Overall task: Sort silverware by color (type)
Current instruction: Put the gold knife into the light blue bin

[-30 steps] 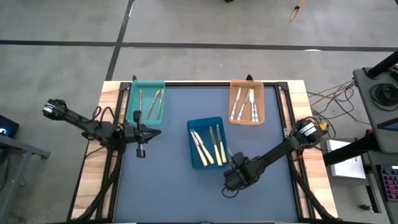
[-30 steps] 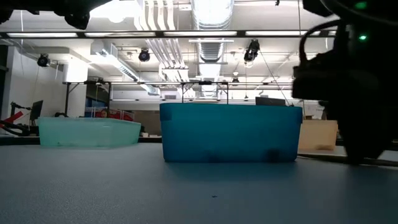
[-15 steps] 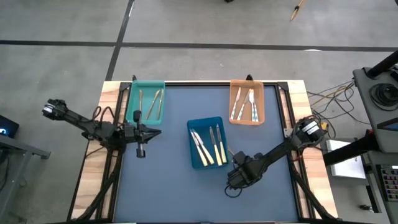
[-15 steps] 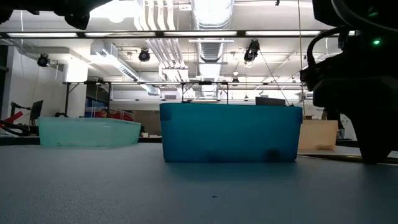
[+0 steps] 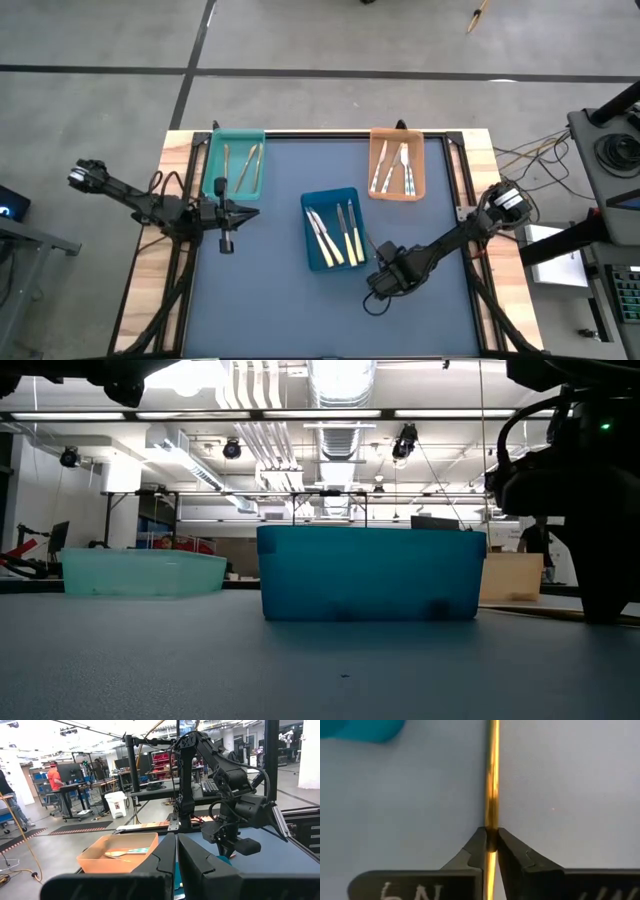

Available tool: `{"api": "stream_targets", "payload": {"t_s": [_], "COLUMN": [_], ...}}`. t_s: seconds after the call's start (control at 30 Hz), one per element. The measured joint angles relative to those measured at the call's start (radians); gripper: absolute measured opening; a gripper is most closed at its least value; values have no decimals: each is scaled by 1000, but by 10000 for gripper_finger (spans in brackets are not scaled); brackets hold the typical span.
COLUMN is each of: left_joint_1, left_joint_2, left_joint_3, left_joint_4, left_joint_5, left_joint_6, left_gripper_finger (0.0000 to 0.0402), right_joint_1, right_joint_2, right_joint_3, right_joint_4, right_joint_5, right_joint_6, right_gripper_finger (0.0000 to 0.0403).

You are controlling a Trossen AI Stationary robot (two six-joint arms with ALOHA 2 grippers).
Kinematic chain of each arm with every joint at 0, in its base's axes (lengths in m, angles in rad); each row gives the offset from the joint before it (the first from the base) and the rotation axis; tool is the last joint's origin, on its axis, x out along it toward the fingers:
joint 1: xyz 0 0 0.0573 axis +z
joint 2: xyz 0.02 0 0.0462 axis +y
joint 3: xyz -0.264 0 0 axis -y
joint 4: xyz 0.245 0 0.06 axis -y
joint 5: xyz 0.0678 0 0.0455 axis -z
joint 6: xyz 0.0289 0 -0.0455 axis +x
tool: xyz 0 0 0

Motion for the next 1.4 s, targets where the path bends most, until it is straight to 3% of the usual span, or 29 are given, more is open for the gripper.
{"api": "stream_targets", "payload": {"t_s": [0.2, 0.37, 0.53, 0.73, 0.9, 1.03, 1.23, 1.4], "left_joint_1": [0, 0, 0, 0, 0, 0, 0, -1], "left_joint_2": [0, 0, 3, 12, 44, 97, 219, 340], "left_joint_3": [0, 0, 12, 42, 73, 81, 78, 84], "left_joint_4": [0, 2, 4, 4, 13, 66, 137, 275], "left_joint_5": [0, 0, 0, 2, 16, 19, 19, 18], "left_joint_6": [0, -7, -13, -54, -105, -153, -251, -279], "left_gripper_finger": [0, 0, 0, 0, 0, 0, 0, 0], "right_joint_1": [0, 1, -4, -3, -4, -3, -8, -35], "right_joint_2": [-14, -98, -280, -515, -661, -719, -725, -684], "right_joint_3": [16, 41, 51, 48, 32, 14, -44, -151], "right_joint_4": [-26, -195, -307, -270, -82, 180, 637, 1070], "right_joint_5": [5, 22, 183, 540, 768, 863, 877, 734], "right_joint_6": [25, 54, 63, -88, -379, -721, -1181, -1448], "right_gripper_finger": [17, 14, 14, 13, 13, 13, 13, 13]}}
